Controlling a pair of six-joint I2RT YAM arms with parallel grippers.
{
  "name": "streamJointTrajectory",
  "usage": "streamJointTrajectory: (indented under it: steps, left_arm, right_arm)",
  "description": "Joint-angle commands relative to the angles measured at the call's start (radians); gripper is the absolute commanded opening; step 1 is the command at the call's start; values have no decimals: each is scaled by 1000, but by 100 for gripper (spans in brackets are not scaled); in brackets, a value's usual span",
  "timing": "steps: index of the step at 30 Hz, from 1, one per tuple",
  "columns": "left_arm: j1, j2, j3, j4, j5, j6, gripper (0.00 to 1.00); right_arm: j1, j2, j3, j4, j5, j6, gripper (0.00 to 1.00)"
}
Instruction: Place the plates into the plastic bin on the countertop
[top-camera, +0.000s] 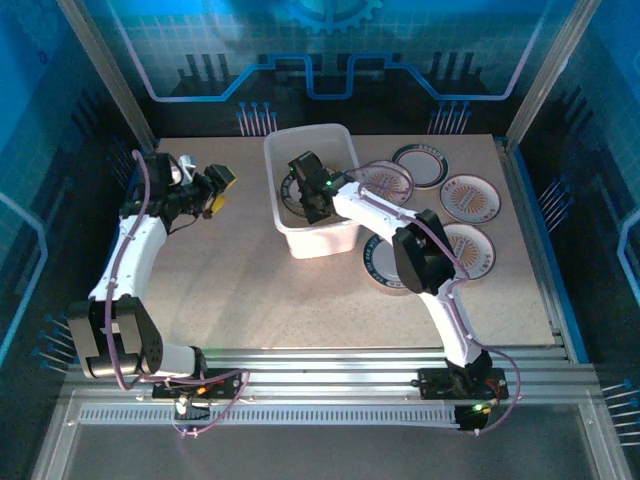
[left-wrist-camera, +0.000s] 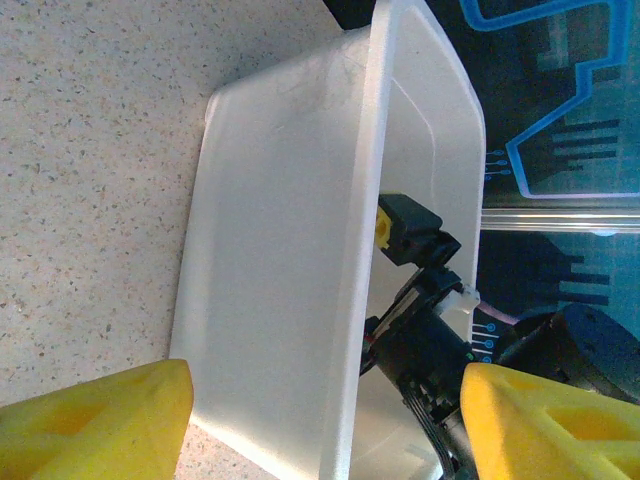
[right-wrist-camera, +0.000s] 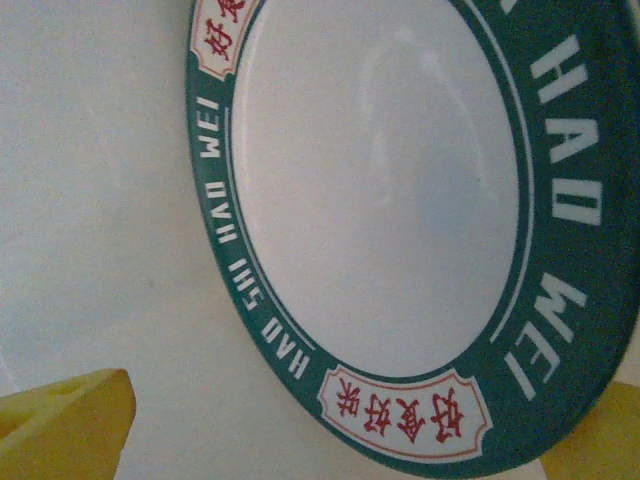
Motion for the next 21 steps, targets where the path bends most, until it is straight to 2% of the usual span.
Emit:
streamJointTrajectory:
  steps: [1, 9, 12, 15, 21]
  left_arm:
    - [10, -12, 22, -23, 2, 4, 72]
    - [10, -2, 23, -23, -1, -1, 72]
    - [8, 0, 22, -23, -1, -3, 72]
    - [4, 6, 15, -18, -6, -8, 72]
    - [-30, 4, 0, -10, -24, -17, 72]
  right_arm:
    - [-13, 43, 83, -56, 19, -78, 100]
    - [-15, 25, 111, -92, 22, -193, 100]
    - [-11, -26, 94, -123, 24, -239, 100]
    - [-2, -62, 44, -119, 43, -245, 100]
    - [-9, -69, 56, -191, 46, -258, 100]
